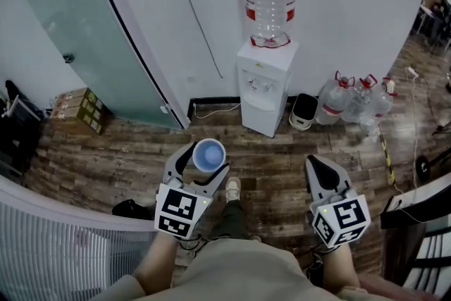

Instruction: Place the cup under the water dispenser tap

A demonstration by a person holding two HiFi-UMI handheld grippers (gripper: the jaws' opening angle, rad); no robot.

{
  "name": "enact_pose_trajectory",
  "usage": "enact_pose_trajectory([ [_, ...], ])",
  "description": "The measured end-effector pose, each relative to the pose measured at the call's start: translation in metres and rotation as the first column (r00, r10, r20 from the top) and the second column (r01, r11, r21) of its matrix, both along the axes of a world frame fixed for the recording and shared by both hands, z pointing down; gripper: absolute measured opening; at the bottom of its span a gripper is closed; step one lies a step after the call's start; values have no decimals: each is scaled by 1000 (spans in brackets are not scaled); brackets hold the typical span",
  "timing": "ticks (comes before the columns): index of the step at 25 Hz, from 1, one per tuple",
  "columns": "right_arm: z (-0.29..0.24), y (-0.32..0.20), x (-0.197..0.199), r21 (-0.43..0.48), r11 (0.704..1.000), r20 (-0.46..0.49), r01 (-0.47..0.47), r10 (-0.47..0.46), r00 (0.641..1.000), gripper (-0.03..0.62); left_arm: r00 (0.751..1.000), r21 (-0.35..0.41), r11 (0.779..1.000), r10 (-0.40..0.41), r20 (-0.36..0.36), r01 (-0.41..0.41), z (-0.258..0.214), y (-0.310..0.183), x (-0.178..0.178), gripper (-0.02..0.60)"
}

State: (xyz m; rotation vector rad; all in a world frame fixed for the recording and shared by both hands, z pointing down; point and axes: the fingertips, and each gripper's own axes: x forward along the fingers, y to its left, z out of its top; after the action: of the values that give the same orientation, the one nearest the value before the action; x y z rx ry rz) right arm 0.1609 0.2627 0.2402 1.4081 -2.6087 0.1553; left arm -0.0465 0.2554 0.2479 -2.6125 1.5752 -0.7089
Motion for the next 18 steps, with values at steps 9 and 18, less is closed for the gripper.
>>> enact_pose_trajectory([
  [9, 18, -82, -9, -42, 999, -25, -31, 30, 999, 8, 999, -18, 999, 37, 11, -37, 14, -87, -6, 356],
  [18, 29, -200, -43, -99, 993, -60, -58, 52, 997, 8, 996, -70, 994, 89, -3, -89, 26, -215, -31, 354],
])
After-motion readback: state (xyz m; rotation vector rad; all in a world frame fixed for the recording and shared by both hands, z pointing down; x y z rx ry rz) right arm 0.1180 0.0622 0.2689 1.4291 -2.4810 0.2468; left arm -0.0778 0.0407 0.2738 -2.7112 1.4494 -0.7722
